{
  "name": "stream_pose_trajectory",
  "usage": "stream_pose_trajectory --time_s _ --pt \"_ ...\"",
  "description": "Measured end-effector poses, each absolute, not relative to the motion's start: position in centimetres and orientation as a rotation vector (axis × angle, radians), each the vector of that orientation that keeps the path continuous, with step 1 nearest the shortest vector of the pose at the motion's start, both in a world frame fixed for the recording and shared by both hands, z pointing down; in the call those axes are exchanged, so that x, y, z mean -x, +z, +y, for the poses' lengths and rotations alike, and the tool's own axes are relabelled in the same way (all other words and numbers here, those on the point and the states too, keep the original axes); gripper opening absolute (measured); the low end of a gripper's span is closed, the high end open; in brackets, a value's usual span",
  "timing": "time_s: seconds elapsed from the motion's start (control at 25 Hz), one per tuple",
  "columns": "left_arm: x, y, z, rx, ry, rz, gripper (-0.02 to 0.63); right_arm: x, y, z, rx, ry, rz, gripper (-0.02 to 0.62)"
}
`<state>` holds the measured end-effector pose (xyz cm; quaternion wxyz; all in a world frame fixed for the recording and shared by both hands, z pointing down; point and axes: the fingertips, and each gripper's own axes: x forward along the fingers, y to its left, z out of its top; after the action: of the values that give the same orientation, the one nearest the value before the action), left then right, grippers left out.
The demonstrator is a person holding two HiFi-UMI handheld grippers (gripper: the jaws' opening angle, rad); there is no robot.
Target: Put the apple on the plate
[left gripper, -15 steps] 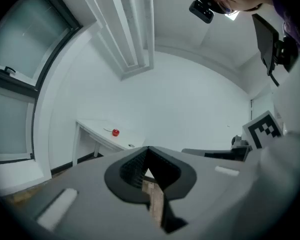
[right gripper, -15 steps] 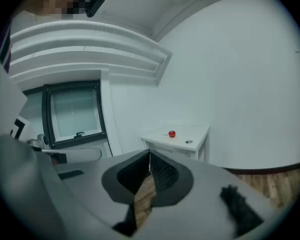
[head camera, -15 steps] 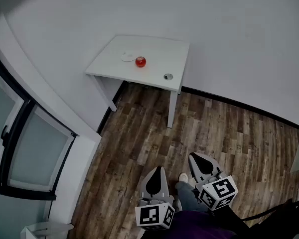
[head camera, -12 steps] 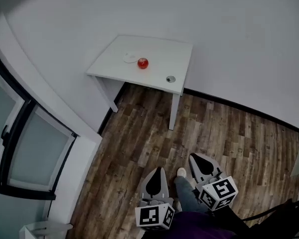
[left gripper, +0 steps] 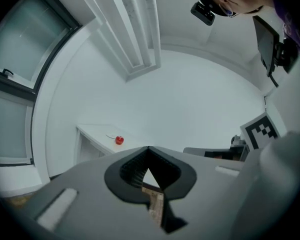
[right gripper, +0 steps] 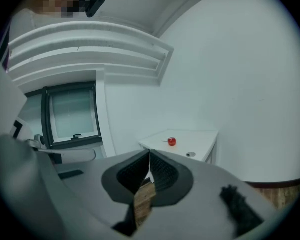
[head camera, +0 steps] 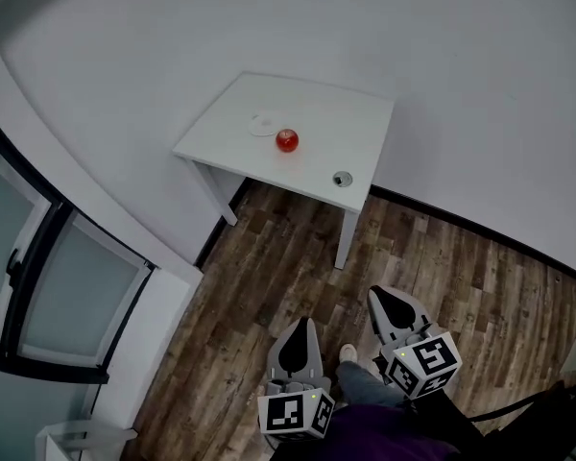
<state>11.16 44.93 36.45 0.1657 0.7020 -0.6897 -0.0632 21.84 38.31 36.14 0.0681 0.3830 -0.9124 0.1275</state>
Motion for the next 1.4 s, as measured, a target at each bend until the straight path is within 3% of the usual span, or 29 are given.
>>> stream_pose_trajectory --time_s 0.72,1.4 --pt "-9.5 36.6 34.6 -1.92 -0.182 -2.084 0.008 -21.1 36.7 26.2 -1.064 0.373 -2.778 0.012" --pt "-1.6 36.3 21.4 -2.049 -0.137 -1.956 0.008 -11.4 36.0 13.3 -1.091 0.351 -2.781 0.012"
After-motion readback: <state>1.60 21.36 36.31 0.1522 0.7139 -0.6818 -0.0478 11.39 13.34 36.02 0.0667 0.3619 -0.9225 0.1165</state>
